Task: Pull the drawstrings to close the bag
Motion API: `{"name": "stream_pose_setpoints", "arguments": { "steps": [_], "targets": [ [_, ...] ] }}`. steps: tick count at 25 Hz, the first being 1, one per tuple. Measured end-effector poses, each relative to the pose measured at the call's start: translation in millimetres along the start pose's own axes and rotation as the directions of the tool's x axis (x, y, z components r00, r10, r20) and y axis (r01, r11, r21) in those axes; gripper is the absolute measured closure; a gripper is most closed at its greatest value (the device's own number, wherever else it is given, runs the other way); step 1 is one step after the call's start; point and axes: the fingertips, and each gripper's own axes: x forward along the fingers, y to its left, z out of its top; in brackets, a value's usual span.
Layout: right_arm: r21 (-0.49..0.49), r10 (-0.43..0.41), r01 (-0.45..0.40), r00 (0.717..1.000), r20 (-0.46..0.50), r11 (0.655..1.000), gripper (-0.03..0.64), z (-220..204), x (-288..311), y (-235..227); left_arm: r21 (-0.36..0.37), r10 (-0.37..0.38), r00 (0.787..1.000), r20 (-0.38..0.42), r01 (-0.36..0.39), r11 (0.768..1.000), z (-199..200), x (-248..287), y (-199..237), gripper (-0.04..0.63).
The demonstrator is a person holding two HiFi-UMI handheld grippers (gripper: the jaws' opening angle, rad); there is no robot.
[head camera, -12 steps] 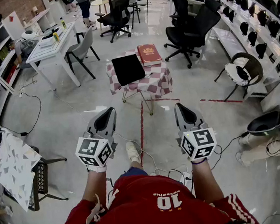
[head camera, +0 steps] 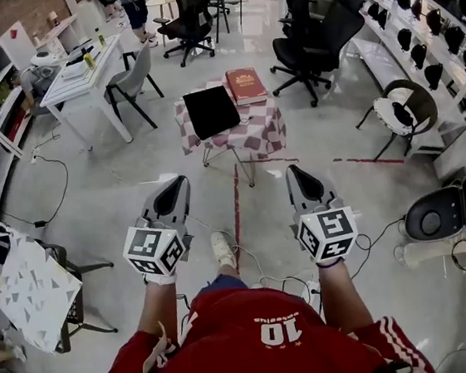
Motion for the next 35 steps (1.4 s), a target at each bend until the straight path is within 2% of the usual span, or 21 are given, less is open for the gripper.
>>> {"name": "stream_pose_setpoints", "arguments": {
  "steps": [12, 28, 35],
  "targets": [
    [0.026, 0.0, 0.0, 1.0, -0.013, 1.0, 0.6, -4.7, 26.8, -16.7, -0.004, -0.002, 1.0, -0.028, 0.002, 1.0, -8.3, 28.4, 16.3, 0.586],
    [0.059, 0.031, -0.03, 0.999, -0.014, 0.998, 0.6, 3.4, 117.8, -45.3, 0.002, 0.026, 0.997, -0.075, -0.026, 1.0, -10.4, 90.3, 73.7, 0.586],
    [0.044, 0.031, -0.03, 0.999, -0.028, 0.999, 0.599, 10.5, 163.6, -62.5, -0.013, 0.029, 0.997, -0.069, -0.03, 0.999, -8.9, 128.1, 104.4, 0.586]
  ]
}}
